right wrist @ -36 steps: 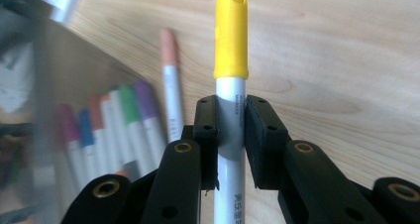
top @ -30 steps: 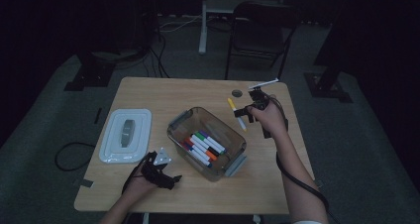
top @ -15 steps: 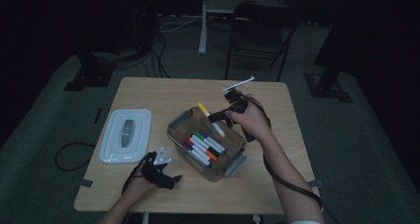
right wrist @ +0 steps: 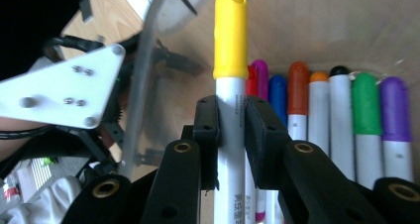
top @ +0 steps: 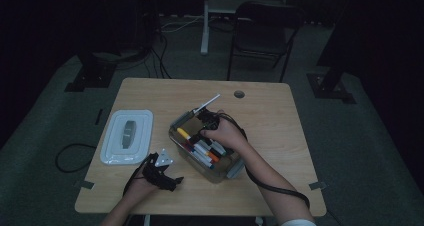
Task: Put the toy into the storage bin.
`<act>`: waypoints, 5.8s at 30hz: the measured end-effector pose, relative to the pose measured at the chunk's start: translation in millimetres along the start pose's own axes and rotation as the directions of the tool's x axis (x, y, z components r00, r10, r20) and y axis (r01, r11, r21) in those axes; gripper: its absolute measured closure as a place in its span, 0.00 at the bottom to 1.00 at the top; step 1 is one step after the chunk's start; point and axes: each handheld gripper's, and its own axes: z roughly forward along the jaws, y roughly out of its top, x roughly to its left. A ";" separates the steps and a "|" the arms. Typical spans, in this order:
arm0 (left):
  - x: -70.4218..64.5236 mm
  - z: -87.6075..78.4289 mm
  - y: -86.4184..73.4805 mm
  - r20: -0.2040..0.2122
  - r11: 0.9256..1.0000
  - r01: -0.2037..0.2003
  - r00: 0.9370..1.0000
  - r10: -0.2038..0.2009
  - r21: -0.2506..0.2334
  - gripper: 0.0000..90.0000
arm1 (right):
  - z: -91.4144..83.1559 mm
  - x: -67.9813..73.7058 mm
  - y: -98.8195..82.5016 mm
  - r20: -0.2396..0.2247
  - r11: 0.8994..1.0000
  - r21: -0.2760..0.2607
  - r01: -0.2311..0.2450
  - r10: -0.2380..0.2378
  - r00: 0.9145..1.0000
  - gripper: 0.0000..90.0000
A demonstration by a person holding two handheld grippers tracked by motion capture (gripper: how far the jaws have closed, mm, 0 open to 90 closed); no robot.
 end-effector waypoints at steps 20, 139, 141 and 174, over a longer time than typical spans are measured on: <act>0.0 0.0 0.0 -0.001 1.000 0.000 1.000 0.000 0.000 0.00 | 14.8 -5.9 -8.7 -0.001 1.000 0.024 -0.004 0.004 1.000 0.76; -0.2 0.1 -0.1 0.000 1.000 0.002 1.000 -0.002 -0.001 0.00 | 24.2 -10.6 -8.1 -0.038 0.996 0.090 0.026 -0.023 0.999 0.85; -0.1 0.1 -0.1 0.000 1.000 0.001 1.000 -0.001 0.000 0.00 | 32.7 -10.7 -8.6 -0.019 0.992 0.125 0.033 -0.031 0.999 0.85; -0.1 0.1 -0.1 0.000 1.000 0.001 1.000 -0.001 -0.001 0.00 | -95.9 -39.4 -62.8 0.142 0.925 -0.366 0.105 -0.056 0.988 0.36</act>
